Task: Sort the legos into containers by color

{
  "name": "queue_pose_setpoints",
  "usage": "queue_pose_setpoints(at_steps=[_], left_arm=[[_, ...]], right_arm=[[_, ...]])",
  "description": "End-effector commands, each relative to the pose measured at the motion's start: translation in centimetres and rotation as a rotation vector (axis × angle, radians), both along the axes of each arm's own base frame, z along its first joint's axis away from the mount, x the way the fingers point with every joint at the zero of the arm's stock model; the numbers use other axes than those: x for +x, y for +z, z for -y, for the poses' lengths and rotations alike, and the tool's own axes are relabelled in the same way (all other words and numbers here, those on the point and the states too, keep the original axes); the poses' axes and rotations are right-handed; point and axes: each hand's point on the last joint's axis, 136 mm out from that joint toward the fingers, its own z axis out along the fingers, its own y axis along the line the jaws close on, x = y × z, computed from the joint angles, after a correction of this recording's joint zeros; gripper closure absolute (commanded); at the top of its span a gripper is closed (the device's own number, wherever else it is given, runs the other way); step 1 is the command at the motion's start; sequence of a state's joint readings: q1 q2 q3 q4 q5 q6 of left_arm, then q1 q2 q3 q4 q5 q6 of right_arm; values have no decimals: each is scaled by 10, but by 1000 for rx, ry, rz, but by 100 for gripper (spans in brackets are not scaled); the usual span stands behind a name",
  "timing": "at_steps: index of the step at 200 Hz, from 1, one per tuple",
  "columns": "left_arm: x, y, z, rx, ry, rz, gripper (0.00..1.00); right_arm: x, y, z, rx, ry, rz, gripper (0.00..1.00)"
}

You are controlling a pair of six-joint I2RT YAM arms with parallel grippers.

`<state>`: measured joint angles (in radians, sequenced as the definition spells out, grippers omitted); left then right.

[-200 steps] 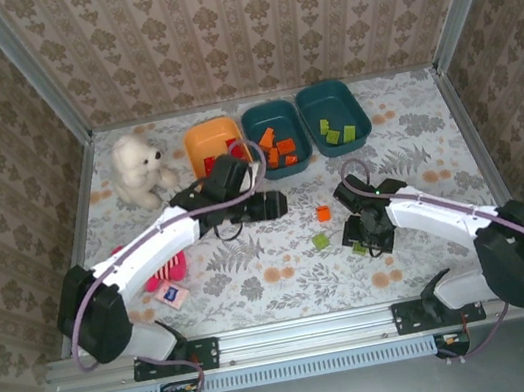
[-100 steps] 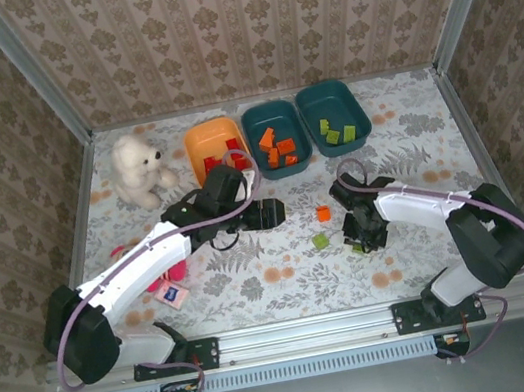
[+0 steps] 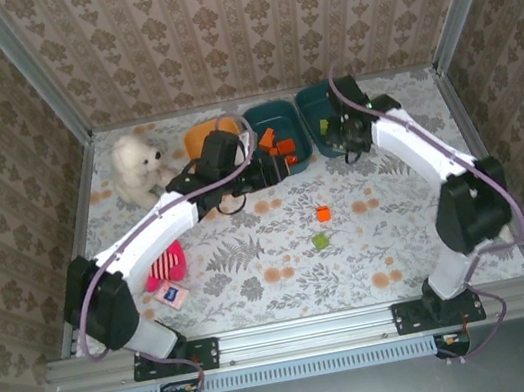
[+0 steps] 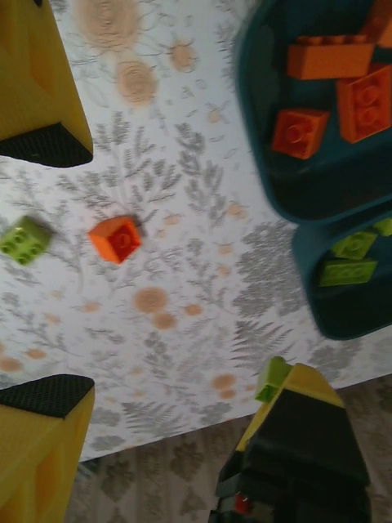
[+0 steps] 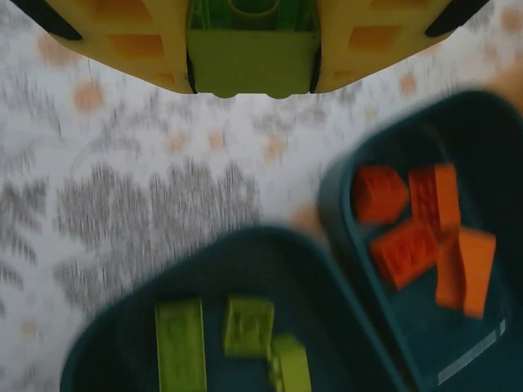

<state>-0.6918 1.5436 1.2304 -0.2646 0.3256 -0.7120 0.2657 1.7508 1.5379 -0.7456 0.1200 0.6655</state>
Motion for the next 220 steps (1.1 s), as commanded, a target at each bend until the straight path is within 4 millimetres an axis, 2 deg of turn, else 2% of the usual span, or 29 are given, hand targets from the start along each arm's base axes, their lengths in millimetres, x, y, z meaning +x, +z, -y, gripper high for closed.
queue_pose_setpoints(at_steps=[1,29,57,80,111,146,162,178,202,220], left_arm=[[27,16,11,-81,26,18,29],[47,17,16,-68,39,38,29],[55,11,17,-47,65,36,30],[54,5,16,-24,72,30,30],[48,0,21,11,57,30,30],[39,-10,38,61,-8,18,30],[33,-15,47,89,-50,14,30],[28,-21,55,114,-89,8,30],[16,-30,66,154,-146,-2,30],[6,-42,71,193,-185,-19,30]], right_arm=[[43,-18,11,-34,52,-19,73],[100,-32,20,-1,42,0,73],[136,-60,31,33,14,-22,73],[150,-86,41,50,-20,-57,72],[159,-108,46,70,-30,-93,70],[161,-120,44,103,-29,-111,53],[162,-109,42,114,-21,-98,47],[165,-84,39,123,-6,-49,43],[167,-28,36,124,1,58,39],[161,18,31,131,4,149,39]])
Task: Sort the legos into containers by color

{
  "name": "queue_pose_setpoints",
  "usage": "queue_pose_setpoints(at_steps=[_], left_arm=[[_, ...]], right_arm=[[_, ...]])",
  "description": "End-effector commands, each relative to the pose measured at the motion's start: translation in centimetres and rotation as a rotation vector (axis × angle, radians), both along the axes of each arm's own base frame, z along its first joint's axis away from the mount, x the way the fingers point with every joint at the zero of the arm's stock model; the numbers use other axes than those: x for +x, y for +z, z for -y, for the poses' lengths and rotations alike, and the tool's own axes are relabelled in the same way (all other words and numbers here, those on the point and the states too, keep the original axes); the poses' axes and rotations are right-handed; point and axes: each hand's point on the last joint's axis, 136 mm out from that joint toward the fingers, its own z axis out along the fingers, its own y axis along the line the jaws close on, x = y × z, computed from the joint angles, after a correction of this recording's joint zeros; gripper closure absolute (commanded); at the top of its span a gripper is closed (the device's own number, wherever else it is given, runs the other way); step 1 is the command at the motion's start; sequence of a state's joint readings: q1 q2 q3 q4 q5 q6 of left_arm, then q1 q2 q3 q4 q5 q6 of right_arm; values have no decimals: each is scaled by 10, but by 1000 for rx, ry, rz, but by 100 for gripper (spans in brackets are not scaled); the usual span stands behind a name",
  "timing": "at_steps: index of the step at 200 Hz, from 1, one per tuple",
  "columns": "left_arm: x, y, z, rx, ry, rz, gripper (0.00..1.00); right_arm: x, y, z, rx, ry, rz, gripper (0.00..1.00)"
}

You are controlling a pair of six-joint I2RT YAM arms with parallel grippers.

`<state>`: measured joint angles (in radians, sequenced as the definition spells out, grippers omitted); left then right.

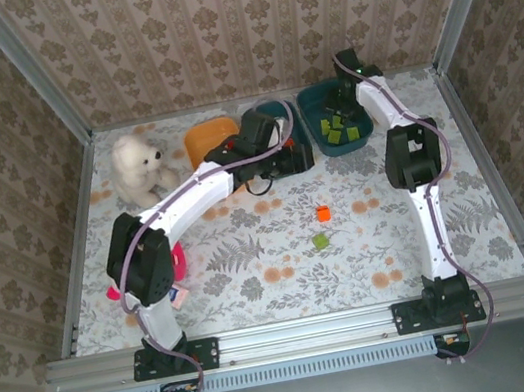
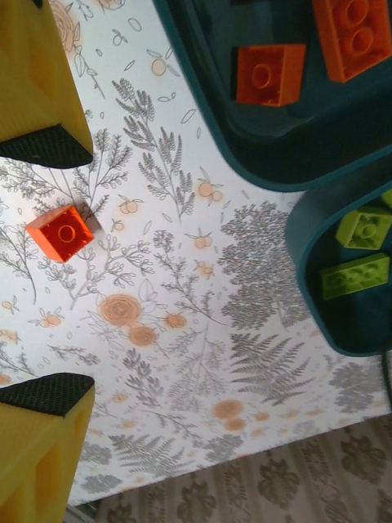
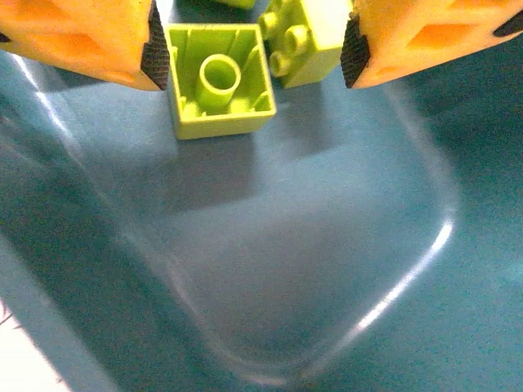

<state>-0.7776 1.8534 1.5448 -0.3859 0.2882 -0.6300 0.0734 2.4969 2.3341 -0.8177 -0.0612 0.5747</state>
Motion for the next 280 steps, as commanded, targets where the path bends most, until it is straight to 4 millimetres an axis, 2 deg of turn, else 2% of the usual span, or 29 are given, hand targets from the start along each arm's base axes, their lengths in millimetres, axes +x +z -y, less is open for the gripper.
queue_pose_setpoints(at_steps=[1,16,42,76,90,101,104,107,124,142,158,182,205,260,280], left_arm=[[-15,-11,4,70,-77,-8,30],[-25,-22,7,98,-104,-27,30],[-36,-41,5,124,-110,-66,30],[-48,-64,4,181,-124,-113,31],[-48,-71,-7,228,-80,-119,31],[-48,-74,-16,240,-42,-123,31],[-48,-75,-18,238,-34,-125,31],[-48,-76,-21,239,-27,-128,31],[-54,-79,-29,242,-5,-147,31],[-62,-83,-40,259,20,-164,31],[-69,-86,-52,267,50,-175,31],[-77,-90,-68,280,91,-189,31],[-79,-88,-75,281,106,-186,31],[-84,-85,-83,286,113,-182,31],[-85,-83,-88,284,119,-176,31]], right_arm=[[-6,112,-12,24,17,199,39],[-19,145,-19,42,23,268,40],[-60,177,-35,40,50,341,41],[-145,172,-51,10,117,329,40],[-186,157,-54,-11,146,290,39],[-220,140,-57,-16,176,244,37],[-228,130,-58,-20,185,217,37],[-239,130,-58,-18,193,217,36],[-283,100,-67,-22,255,143,32],[-317,76,-79,-1,324,79,27],[-338,56,-90,4,381,28,25],[-356,23,-100,24,437,-70,23],[-356,7,-110,9,472,-103,23],[-319,-15,-117,-85,447,-136,26],[-309,-28,-117,-114,435,-174,33]])
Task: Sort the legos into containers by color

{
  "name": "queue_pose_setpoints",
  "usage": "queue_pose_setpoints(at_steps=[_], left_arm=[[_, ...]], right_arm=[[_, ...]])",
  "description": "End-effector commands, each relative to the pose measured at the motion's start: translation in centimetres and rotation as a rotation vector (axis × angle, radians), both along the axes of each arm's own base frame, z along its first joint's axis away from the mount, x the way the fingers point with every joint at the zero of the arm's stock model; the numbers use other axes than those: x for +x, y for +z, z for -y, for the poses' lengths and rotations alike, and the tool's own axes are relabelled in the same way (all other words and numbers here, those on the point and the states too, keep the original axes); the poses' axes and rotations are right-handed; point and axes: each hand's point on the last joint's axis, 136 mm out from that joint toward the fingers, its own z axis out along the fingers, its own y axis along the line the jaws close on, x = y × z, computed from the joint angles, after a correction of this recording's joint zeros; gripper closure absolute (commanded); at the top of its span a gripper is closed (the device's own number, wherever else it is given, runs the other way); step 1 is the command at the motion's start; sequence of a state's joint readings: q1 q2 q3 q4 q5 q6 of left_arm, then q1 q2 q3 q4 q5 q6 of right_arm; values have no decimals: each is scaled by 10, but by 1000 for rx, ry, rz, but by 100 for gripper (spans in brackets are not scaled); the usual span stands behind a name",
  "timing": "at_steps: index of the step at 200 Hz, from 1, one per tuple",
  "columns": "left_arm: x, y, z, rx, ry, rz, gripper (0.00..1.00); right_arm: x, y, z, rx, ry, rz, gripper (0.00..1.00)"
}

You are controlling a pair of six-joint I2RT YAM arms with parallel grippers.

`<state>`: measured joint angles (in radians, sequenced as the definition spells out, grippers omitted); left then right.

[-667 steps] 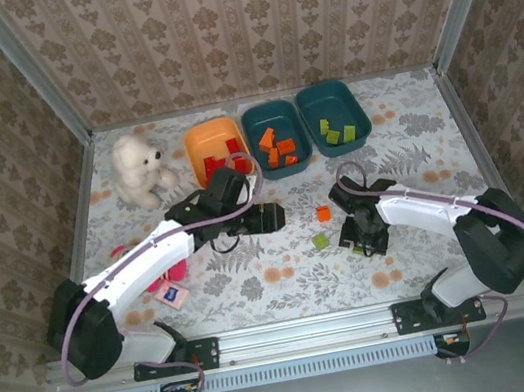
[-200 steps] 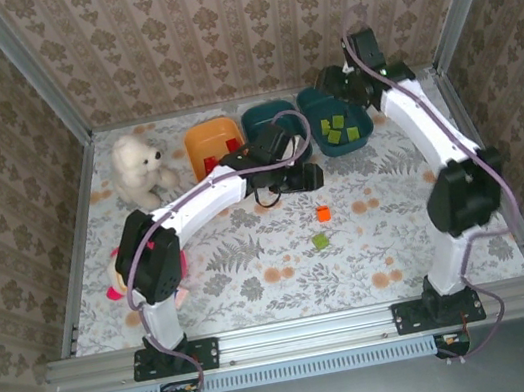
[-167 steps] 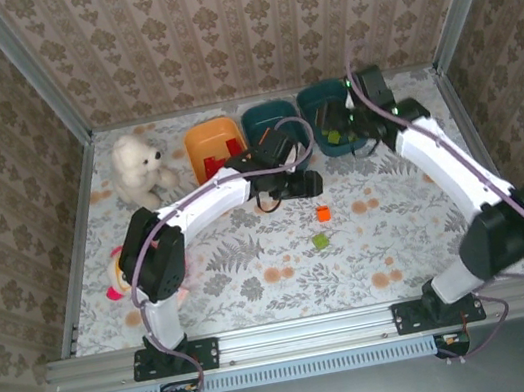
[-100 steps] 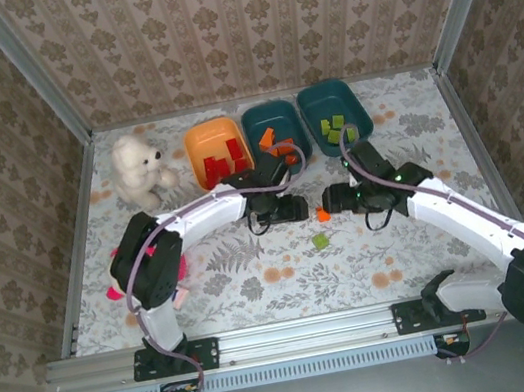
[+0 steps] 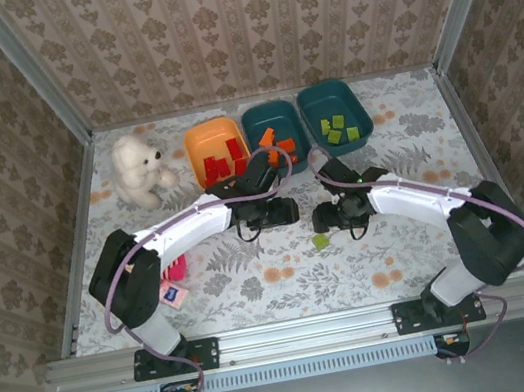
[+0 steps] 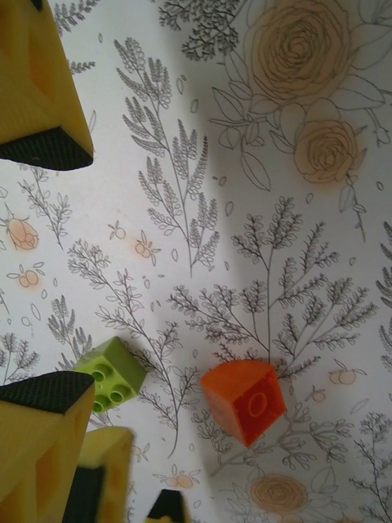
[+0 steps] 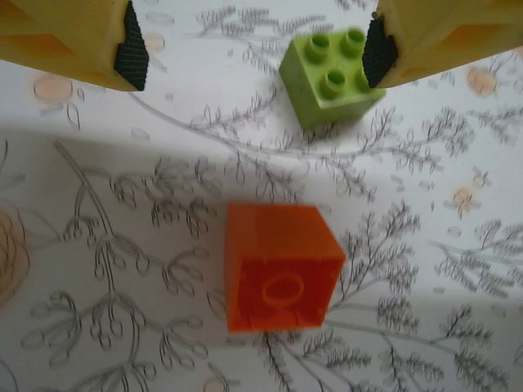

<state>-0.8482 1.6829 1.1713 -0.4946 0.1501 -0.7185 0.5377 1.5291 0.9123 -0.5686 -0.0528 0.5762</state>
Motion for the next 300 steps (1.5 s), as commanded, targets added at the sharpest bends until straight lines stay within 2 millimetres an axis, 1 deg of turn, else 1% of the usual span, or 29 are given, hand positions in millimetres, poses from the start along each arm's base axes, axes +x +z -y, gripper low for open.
queue_pose_setpoints(at_steps=[1,31,70,99,119,129,140,148,163,178,185,194,210,234,263,265,290,300], left_arm=[[-1,7,-13,7,36,13,31],[-2,11,-19,6,41,19,31],[-3,13,-25,2,50,25,31],[-4,15,-25,-16,52,31,31],[-5,17,-24,-36,55,31,31],[-5,17,-23,-48,56,29,31],[-4,18,-23,-60,60,28,31],[-4,21,-22,-72,67,30,31],[1,30,-25,-106,94,38,31],[10,43,-27,-157,125,51,30],[17,49,-30,-178,146,57,30],[24,56,-32,-210,164,63,30],[39,68,-36,-259,189,76,29],[64,81,-41,-321,222,92,26],[97,96,-47,-404,283,122,23],[100,97,-48,-408,287,127,23],[123,104,-54,-445,326,156,21],[131,105,-56,-462,341,162,21]], right_arm=[[23,-1,-2,-41,-17,30,34],[36,-13,-3,-85,-16,14,39],[47,-23,-6,-104,-15,-3,47],[54,-27,-8,-106,-13,-7,57],[57,-27,-8,-110,-6,-5,67],[58,-23,-9,-108,2,4,72],[59,-13,-10,-104,11,21,75],[62,-2,-12,-94,18,44,76],[72,26,-17,-66,26,102,76],[89,53,-28,-38,39,160,76],[98,62,-33,-29,44,177,76],[112,73,-40,-18,49,196,76],[139,84,-51,2,40,218,77],[181,89,-61,15,13,239,78],[229,85,-65,48,-31,253,79],[232,82,-65,48,-36,247,79],[265,77,-65,85,-79,246,79],[275,71,-65,97,-93,238,79]])
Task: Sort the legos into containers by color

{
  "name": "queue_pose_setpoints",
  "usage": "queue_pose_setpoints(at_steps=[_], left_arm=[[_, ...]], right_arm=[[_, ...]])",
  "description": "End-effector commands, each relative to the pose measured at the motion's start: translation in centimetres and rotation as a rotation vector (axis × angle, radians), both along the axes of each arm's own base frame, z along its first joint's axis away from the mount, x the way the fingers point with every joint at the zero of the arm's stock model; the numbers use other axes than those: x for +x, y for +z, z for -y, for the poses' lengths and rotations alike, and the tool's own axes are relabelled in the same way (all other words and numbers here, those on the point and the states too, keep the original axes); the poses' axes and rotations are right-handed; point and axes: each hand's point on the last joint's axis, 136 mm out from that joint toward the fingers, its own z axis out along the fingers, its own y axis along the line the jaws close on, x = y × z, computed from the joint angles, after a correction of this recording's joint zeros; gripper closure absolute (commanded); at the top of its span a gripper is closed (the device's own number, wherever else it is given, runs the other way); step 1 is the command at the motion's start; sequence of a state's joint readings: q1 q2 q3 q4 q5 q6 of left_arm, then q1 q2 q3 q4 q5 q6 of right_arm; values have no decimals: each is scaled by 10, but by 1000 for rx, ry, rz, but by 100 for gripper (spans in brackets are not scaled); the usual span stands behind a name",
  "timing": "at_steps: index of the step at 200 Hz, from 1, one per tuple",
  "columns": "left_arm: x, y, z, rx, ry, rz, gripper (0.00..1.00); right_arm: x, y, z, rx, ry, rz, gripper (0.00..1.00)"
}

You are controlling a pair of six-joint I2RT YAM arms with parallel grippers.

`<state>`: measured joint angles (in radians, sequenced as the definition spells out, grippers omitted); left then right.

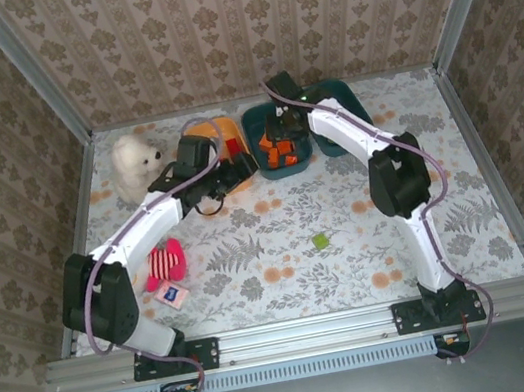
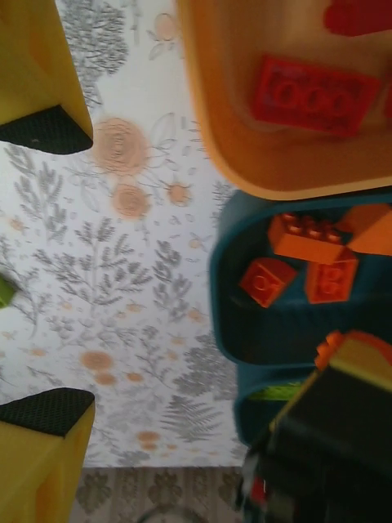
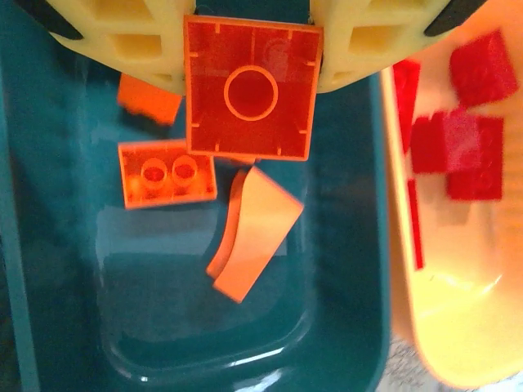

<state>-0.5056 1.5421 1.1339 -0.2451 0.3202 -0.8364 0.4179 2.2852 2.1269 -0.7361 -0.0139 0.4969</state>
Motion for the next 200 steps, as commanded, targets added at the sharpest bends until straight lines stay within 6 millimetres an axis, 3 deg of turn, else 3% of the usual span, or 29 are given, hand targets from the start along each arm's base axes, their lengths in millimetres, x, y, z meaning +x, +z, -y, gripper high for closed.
queue_pose_setpoints(at_steps=[1,64,134,174,200], left_arm=[[25,21,6,-93,21,50,21],[44,32,10,-112,28,72,21],[40,31,9,-115,34,67,21],[36,33,5,-107,33,73,21],[31,36,2,-104,38,80,21]], right_arm=[[12,-9,3,30,-25,-57,79],[48,-49,19,91,-149,-96,78],[54,-68,11,141,-176,-125,69],[55,-68,10,154,-185,-128,60],[57,-47,10,165,-173,-93,54]])
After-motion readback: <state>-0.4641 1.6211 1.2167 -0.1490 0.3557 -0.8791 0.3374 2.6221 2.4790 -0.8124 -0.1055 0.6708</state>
